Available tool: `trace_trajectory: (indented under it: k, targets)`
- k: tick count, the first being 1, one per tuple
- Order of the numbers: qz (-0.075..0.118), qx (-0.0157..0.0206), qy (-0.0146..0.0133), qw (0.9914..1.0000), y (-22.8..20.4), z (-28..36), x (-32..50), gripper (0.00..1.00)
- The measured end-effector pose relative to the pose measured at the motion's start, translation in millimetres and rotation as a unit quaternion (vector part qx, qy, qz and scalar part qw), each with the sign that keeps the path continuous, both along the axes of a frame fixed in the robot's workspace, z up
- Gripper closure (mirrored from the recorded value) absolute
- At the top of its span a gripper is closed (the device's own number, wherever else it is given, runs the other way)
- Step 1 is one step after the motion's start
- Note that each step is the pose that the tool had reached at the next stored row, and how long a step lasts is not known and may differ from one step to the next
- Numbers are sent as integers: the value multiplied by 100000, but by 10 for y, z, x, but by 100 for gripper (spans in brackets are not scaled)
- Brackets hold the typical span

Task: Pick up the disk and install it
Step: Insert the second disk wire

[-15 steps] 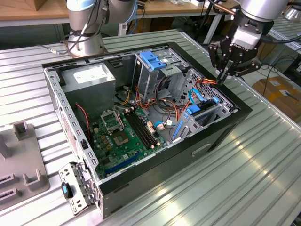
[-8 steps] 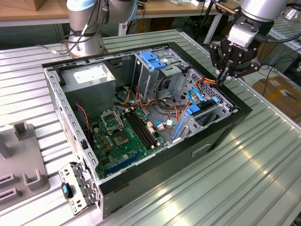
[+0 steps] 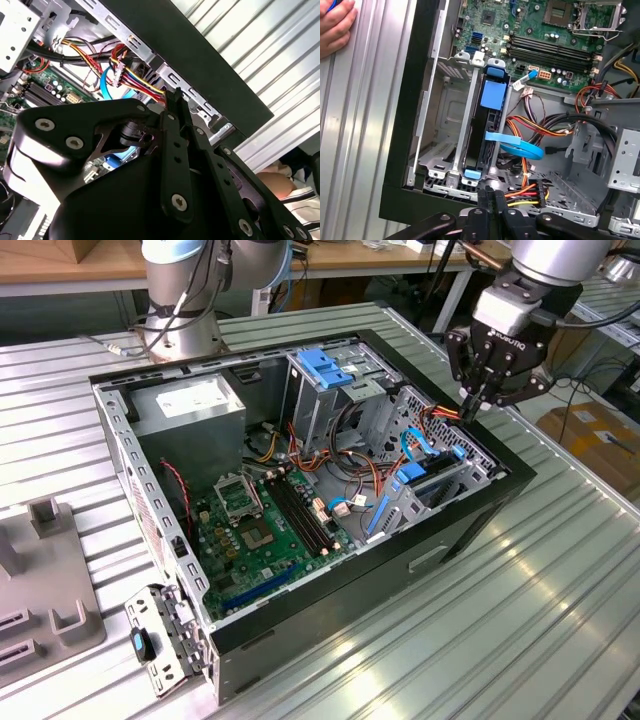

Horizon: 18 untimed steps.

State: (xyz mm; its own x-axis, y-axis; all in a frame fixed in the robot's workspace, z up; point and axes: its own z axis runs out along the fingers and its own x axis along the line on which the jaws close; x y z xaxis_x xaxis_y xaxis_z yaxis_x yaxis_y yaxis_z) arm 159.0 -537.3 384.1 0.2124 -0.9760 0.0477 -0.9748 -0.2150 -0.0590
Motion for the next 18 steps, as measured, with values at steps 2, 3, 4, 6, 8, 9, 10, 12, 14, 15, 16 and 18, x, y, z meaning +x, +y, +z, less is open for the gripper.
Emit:
trace_trajectory:
  k: [2, 3, 4, 6, 8, 9, 10, 12, 14, 15, 16, 18]
  targets:
    - [-1217, 0, -1, 99993, 0, 0, 0, 84]
    - [-1374, 0, 0, 99991, 0, 0, 0, 84]
    - [-1386, -1, 0, 99990, 0, 0, 0, 84]
    - [-1395, -3, 1, 99990, 0, 0, 0, 84]
    - [-1387, -17, 458, 99989, 1, 0, 2, 84]
    - [-1392, -20, 1363, 99981, 0, -2, 3, 84]
    - [-1393, -33, 2087, 99969, 0, -3, 5, 84]
    - [-1394, -54, 3526, 99928, 0, -5, 7, 84]
    - [-1400, -46, 3640, 99924, 1, -6, 7, 84]
    - [-1399, -53, 3648, 99924, 0, -5, 7, 84]
    - [-1396, -54, 3654, 99923, 0, -5, 7, 84]
    - [-1382, -61, 4175, 99903, 0, -6, 9, 84]
